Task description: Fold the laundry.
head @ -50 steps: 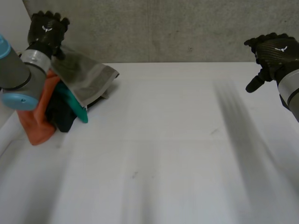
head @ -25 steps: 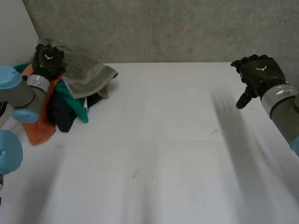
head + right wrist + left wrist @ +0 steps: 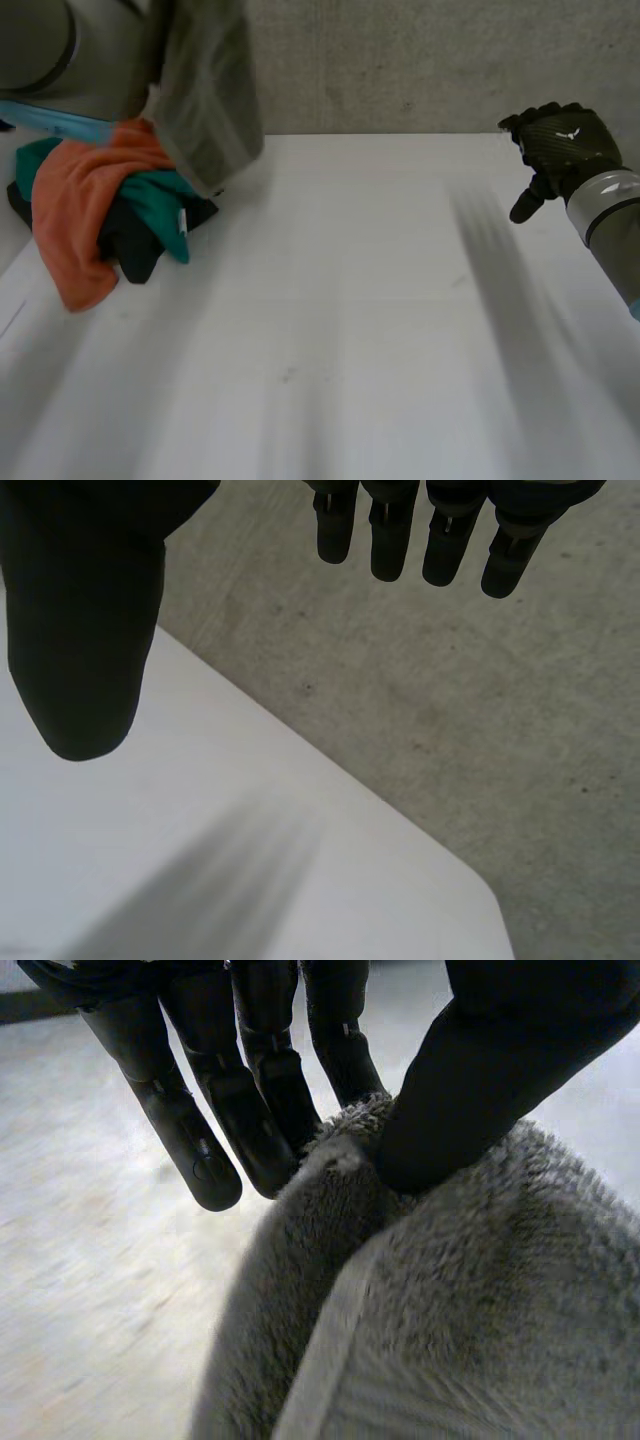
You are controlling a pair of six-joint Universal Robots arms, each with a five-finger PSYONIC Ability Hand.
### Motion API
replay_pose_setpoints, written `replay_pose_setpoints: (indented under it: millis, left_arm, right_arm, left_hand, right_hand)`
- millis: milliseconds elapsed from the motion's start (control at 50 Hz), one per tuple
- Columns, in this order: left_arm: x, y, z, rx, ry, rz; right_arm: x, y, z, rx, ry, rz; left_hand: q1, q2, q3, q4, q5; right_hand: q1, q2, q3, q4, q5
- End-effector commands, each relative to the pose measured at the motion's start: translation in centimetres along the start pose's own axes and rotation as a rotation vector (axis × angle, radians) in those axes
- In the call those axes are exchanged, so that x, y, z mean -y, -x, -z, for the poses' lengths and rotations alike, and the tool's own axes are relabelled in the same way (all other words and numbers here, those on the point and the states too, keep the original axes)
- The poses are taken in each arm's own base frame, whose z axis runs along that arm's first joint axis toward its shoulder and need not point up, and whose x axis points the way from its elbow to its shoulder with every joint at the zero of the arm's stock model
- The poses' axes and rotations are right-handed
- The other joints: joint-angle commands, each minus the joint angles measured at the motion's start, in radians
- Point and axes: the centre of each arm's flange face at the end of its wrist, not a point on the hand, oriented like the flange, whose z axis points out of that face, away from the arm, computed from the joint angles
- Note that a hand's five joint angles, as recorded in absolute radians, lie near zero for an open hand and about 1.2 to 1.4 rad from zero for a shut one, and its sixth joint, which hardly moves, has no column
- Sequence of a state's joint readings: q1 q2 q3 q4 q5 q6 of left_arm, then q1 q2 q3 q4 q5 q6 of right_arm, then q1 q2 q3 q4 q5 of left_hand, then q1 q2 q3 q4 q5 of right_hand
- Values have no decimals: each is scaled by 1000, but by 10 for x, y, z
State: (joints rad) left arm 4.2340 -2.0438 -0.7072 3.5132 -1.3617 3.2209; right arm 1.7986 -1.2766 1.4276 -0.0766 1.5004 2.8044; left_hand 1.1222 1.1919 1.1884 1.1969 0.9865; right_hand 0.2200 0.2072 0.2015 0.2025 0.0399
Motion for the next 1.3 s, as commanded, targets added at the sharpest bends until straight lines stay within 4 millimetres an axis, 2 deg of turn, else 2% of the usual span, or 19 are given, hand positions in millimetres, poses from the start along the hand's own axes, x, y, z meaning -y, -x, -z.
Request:
replay_pose_setpoints:
  millis: [20,80,100,160,180,200,260,300,360,420,500,620,700,840,960,1120,1200,1220,1300]
  left_arm:
    - [-9,-117,59,-201,186,326]
    - [-33,-153,87,-255,290,391]
    - [-55,-179,109,-299,374,425]
    - [-83,-213,141,-362,480,454]
    - [-95,-229,159,-393,539,460]
    - [-101,-235,167,-405,571,462]
    - [-112,-239,181,-413,656,455]
    - [-111,-237,181,-412,673,447]
    - [-107,-216,167,-363,669,409]
    - [-92,-173,143,-260,639,344]
    - [-86,-130,146,-152,694,268]
    - [-99,-81,187,-79,860,128]
    - [-117,-58,224,-64,987,41]
    - [-132,-56,265,-96,1123,56]
    - [-151,-65,277,-147,1164,100]
    - [-177,-66,258,-141,1037,63]
    - [-185,-67,251,-137,1023,64]
    - [-185,-70,252,-145,1029,69]
    - [-180,-82,257,-180,1049,85]
  right_arm:
    - [13,-9,4,-36,-35,-8]
    - [15,-13,3,-53,-38,-11]
    - [14,-16,2,-60,-37,-11]
    - [13,-20,1,-70,-32,-10]
    - [13,-22,0,-73,-32,-7]
    - [13,-22,0,-73,-34,-6]
    - [13,-22,0,-69,-29,-5]
    - [13,-21,0,-66,-25,-5]
    - [9,-17,1,-48,3,-4]
    - [8,-15,6,-31,47,-6]
    - [10,-12,18,7,133,-17]
    - [5,7,52,123,297,-24]
    - [-15,26,69,201,377,-17]
    - [-60,41,85,246,437,66]
    - [-86,49,88,235,400,97]
    - [-115,58,67,193,314,105]
    - [-125,61,57,195,313,107]
    - [-126,61,54,195,309,110]
    - [-122,60,50,191,291,109]
  left_hand:
    - [274,204,208,199,235]
    - [274,204,208,199,235]
    - [274,204,208,199,235]
    - [274,204,208,199,235]
    - [-141,-211,-207,-216,-180]
    - [-401,-471,-467,-476,-440]
    - [-703,-772,-769,-777,-741]
    - [-703,-773,-769,-778,-742]
    - [-703,-773,-769,-778,-742]
    - [-703,-773,-769,-778,-742]
    - [-700,-770,-766,-775,-739]
    - [-694,-764,-761,-769,-733]
    - [-686,-755,-752,-760,-724]
    - [-677,-746,-743,-751,-716]
    - [-674,-744,-740,-748,-713]
    - [-580,-650,-646,-655,-619]
    - [-574,-644,-640,-649,-613]
    - [-574,-644,-640,-649,-613]
    - [-580,-650,-646,-654,-619]
  right_hand:
    - [-45,-33,-27,-28,-40]
    - [-45,-33,-27,-28,-40]
    - [-45,-33,-27,-28,-40]
    - [-45,-33,-27,-28,-40]
    - [-45,-33,-27,-28,-40]
    - [-45,-33,-27,-28,-40]
    - [-45,-33,-27,-28,-40]
    - [-45,-33,-27,-28,-40]
    - [-45,-33,-27,-28,-40]
    - [-45,-33,-27,-28,-40]
    - [-45,-33,-27,-28,-40]
    - [-45,-33,-27,-28,-40]
    - [-45,-33,-27,-28,-40]
    - [-29,-17,-11,-12,-24]
    - [23,36,42,41,29]
    - [466,479,484,483,471]
    - [921,934,939,938,926]
    - [1174,1187,1192,1191,1179]
    - [1176,1189,1195,1194,1182]
